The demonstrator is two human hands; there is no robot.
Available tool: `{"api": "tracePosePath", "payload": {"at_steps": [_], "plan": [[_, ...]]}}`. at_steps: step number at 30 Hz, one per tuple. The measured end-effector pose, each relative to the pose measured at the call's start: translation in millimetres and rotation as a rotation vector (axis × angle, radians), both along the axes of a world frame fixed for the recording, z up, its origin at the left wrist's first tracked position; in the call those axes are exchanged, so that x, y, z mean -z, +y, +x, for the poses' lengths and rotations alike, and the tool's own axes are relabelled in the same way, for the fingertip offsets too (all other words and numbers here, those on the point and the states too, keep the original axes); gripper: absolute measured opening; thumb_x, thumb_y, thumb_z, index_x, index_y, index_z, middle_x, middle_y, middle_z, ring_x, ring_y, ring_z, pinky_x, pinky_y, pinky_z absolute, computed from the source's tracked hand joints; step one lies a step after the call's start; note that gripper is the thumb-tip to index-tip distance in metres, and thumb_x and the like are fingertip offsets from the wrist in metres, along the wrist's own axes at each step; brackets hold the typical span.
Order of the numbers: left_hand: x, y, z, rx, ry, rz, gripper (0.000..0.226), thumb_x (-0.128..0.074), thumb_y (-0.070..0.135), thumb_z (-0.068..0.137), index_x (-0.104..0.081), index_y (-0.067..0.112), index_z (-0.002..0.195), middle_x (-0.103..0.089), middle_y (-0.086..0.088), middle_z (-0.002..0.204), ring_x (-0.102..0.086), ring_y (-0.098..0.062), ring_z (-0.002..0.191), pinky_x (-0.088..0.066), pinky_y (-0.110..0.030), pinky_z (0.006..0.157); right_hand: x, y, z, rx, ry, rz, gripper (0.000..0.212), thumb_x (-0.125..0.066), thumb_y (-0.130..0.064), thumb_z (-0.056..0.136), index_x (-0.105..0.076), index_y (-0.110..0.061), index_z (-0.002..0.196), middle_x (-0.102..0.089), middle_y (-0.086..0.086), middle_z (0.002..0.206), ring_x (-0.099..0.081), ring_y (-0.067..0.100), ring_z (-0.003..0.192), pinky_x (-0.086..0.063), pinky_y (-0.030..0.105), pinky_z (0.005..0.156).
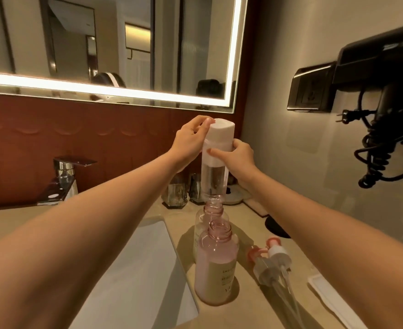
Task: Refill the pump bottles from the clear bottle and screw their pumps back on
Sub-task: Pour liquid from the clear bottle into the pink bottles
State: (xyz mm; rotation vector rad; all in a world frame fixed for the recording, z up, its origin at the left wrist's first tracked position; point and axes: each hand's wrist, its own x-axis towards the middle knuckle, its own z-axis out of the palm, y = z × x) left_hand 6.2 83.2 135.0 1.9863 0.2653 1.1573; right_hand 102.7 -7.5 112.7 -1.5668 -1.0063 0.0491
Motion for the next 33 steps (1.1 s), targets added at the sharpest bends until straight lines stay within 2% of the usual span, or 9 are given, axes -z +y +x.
{"api": "tracePosePath", "payload": {"at_steps": [3, 6, 12, 16, 20, 23, 26, 33], "plan": [[-32.8, -17.4, -22.3, -0.023, -0.028, 0.024, 0.033, -0.039, 0.037, 0.098, -0.055, 0.018, 0.119, -0.059, -0.005, 0.116, -0.058, -0.018, 0.104, -0.054, -0.031, 0.081, -29.6, -10.0, -20.7, -0.026, -0.002, 0.041, 0.050, -0.076, -0.030, 0.074, -0.055, -0.014, 0.116, -0.062, 0.003, 0.114, -0.058, 0.018, 0.103, -0.051, 0.038, 0.090], [-57.4, -37.9, -58.6, -0.056, -0.043, 0.059, 0.031, -0.039, 0.037, 0.098, -0.055, 0.017, 0.117, -0.057, -0.004, 0.114, -0.057, -0.017, 0.102, -0.051, -0.024, 0.072, -51.4, -24.8, -53.5, -0.067, -0.009, 0.071, 0.051, -0.076, -0.030, 0.074, -0.055, -0.014, 0.118, -0.062, 0.003, 0.114, -0.058, 0.018, 0.103, -0.052, 0.038, 0.089], [-58.2, -73.7, -148.3, -0.132, 0.016, 0.066, 0.033, -0.038, 0.040, 0.098, -0.055, 0.018, 0.116, -0.057, -0.006, 0.115, -0.056, -0.019, 0.101, -0.045, -0.022, 0.065, -51.7, -57.5, -137.2, -0.139, -0.021, 0.029, 0.056, -0.076, -0.032, 0.074, -0.053, -0.012, 0.120, -0.059, 0.002, 0.109, -0.056, 0.015, 0.098, -0.052, 0.029, 0.079], [-33.0, -97.9, -216.0, -0.187, 0.090, 0.094, 0.034, -0.038, 0.039, 0.098, -0.058, 0.017, 0.114, -0.060, -0.005, 0.112, -0.058, -0.020, 0.098, -0.045, -0.026, 0.071, -24.4, -81.9, -195.6, -0.190, 0.005, -0.052, 0.058, -0.076, -0.035, 0.073, -0.053, -0.011, 0.121, -0.060, 0.003, 0.109, -0.058, 0.016, 0.097, -0.050, 0.023, 0.071], [5.0, -119.6, -267.8, -0.246, 0.190, 0.116, 0.029, -0.042, 0.033, 0.097, -0.058, 0.014, 0.113, -0.060, -0.006, 0.110, -0.057, -0.018, 0.094, -0.051, -0.027, 0.070, 14.5, -104.3, -239.9, -0.288, 0.076, -0.141, 0.055, -0.077, -0.032, 0.072, -0.055, -0.010, 0.118, -0.062, 0.002, 0.104, -0.060, 0.017, 0.094, -0.052, 0.027, 0.073], [29.5, -129.5, -294.8, -0.266, 0.183, 0.073, 0.026, -0.043, 0.031, 0.097, -0.058, 0.012, 0.109, -0.061, -0.009, 0.110, -0.059, -0.018, 0.094, -0.055, -0.032, 0.076, 38.2, -114.0, -265.1, -0.326, 0.075, -0.177, 0.051, -0.077, -0.033, 0.072, -0.057, -0.011, 0.113, -0.061, -0.003, 0.094, -0.059, 0.010, 0.083, -0.052, 0.024, 0.068], [45.9, -137.4, -311.9, -0.299, 0.175, 0.055, 0.028, -0.043, 0.033, 0.097, -0.058, 0.012, 0.108, -0.061, -0.008, 0.110, -0.059, -0.021, 0.098, -0.055, -0.037, 0.082, 53.3, -117.9, -281.9, -0.353, 0.082, -0.161, 0.053, -0.077, -0.033, 0.071, -0.057, -0.010, 0.115, -0.060, -0.005, 0.091, -0.058, 0.009, 0.082, -0.053, 0.026, 0.069], [68.7, -138.3, -330.8, -0.307, 0.213, 0.043, 0.022, -0.042, 0.039, 0.096, -0.057, 0.024, 0.102, -0.062, -0.004, 0.104, -0.060, -0.016, 0.088, -0.052, -0.021, 0.063, 82.3, -120.9, -298.9, -0.391, 0.109, -0.111, 0.055, -0.078, -0.030, 0.071, -0.056, -0.010, 0.117, -0.061, -0.004, 0.095, -0.058, 0.009, 0.085, -0.051, 0.022, 0.064]]}}
